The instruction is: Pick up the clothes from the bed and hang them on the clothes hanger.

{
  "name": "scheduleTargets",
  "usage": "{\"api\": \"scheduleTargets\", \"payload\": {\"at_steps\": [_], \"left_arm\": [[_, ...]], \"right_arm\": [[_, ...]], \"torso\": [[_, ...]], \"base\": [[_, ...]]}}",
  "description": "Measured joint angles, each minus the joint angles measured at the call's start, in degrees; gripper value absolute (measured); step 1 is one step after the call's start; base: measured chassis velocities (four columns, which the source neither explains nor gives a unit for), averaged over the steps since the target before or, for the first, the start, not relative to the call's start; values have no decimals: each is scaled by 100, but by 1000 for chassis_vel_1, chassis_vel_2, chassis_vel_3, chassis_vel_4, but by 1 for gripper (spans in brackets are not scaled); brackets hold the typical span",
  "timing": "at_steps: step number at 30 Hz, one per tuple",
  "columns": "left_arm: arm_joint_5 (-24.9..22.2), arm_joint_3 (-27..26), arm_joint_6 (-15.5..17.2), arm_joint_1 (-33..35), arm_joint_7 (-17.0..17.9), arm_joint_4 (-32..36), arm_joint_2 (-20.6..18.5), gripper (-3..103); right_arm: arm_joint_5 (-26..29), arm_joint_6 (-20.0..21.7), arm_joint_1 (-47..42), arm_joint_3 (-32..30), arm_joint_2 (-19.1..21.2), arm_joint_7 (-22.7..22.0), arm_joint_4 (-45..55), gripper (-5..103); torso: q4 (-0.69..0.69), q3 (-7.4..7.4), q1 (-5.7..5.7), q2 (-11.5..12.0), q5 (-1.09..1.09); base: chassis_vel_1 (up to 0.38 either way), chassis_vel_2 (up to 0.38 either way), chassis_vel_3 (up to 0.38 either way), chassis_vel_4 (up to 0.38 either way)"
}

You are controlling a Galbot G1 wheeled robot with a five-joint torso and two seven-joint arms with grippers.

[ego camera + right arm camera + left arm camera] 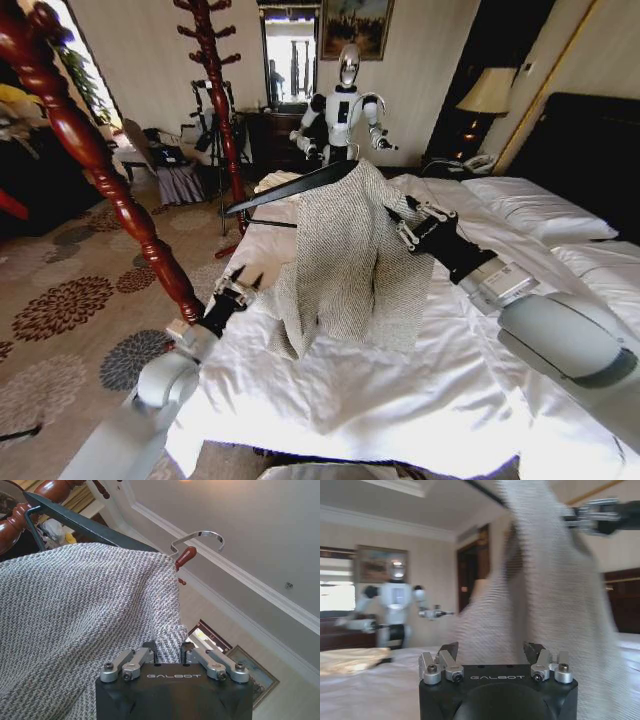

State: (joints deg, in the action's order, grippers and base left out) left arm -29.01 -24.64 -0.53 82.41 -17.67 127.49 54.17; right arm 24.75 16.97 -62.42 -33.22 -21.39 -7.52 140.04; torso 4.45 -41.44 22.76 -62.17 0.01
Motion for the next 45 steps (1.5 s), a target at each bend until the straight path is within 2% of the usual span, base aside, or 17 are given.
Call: {"api": "scheduleTargets", "payload": {"at_steps": [1,2,3,5,7,8,11,13,14,16,24,27,29,34,39,44,45], "left_arm": [[0,0,0,0,0,0,0,74],[219,63,-37,112,-252,45,-55,84],[383,129,-66,158,-350,23,-83,84],[689,341,-79,171,-356,-158,-92,94],[779,426,-78,156,-314,-242,-80,94],[1043,690,-34,91,-95,-479,-15,100],[1602,1187,85,-60,339,-856,165,100],[1701,1286,118,-96,438,-925,207,100],[1906,1518,208,-196,714,-1081,326,100],[2061,1664,275,-296,991,-1214,446,100],[2418,1779,292,-454,1416,-1477,750,103],[2483,1760,225,-467,1531,-1538,871,94],[2488,1742,200,-466,1554,-1546,892,94],[2309,1538,137,-407,1577,-1429,898,66],[2103,1366,138,-401,1561,-1336,837,56],[1644,1105,168,-423,1493,-1188,747,28],[1644,1105,168,-423,1493,-1188,747,28]], "right_arm": [[0,0,0,0,0,0,0,23],[30,0,13,-6,15,-6,13,23],[52,1,23,-6,23,-9,17,23],[86,3,46,-6,29,-12,15,23],[95,3,55,-6,29,-12,13,23],[123,3,67,-2,29,-13,9,23],[171,5,85,16,36,-17,18,23],[176,5,89,19,40,-17,19,23],[195,5,104,29,56,-18,22,23],[209,5,112,32,75,-19,22,23],[215,4,105,65,73,-22,13,23],[211,4,88,81,59,-21,9,23],[211,4,83,82,59,-22,9,23],[207,4,71,82,68,-21,3,23],[202,3,77,81,73,-21,-22,23],[179,1,90,84,73,-17,-58,23],[179,1,90,84,73,-17,-58,23]], "torso": [[0,0,0,0,0],[1,1,-1,0,1],[1,1,-1,0,1],[1,0,-1,0,0],[1,0,0,0,-1],[2,0,0,0,0],[2,0,0,0,-1],[2,0,0,0,-1],[2,0,0,0,-1],[2,0,0,0,0],[2,0,0,0,0],[2,0,1,1,0],[2,0,1,0,0],[1,0,1,0,0],[1,0,1,0,-1],[1,0,1,0,-1],[1,0,1,0,-1]], "base": [[0,0,0,0],[0,0,0,0],[0,0,0,0],[0,0,0,0],[0,0,0,0],[0,0,0,0],[0,0,0,0],[0,0,0,0],[0,0,0,0],[0,0,0,0],[0,0,0,0],[0,0,0,0],[0,0,0,0],[0,0,0,0],[0,0,0,0],[0,0,0,0],[0,0,0,0]]}}
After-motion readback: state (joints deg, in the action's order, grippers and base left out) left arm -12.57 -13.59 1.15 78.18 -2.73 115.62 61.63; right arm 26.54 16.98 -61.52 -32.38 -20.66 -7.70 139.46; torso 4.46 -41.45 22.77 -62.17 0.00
